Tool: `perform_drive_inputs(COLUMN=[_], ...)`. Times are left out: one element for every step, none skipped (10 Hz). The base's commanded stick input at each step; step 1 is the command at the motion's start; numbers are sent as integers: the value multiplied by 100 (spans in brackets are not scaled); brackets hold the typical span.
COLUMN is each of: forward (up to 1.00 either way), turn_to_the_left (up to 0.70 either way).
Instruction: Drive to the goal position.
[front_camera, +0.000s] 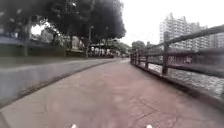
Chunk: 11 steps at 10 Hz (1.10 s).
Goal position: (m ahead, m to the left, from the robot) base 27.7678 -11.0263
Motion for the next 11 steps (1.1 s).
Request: perform_drive_inputs(forward=[100, 100, 100, 100, 100, 100, 100, 100, 100, 100, 100], turn_to_the_left=[0, 0, 0, 0, 0, -7, -16, -31, -40, -40, -32])
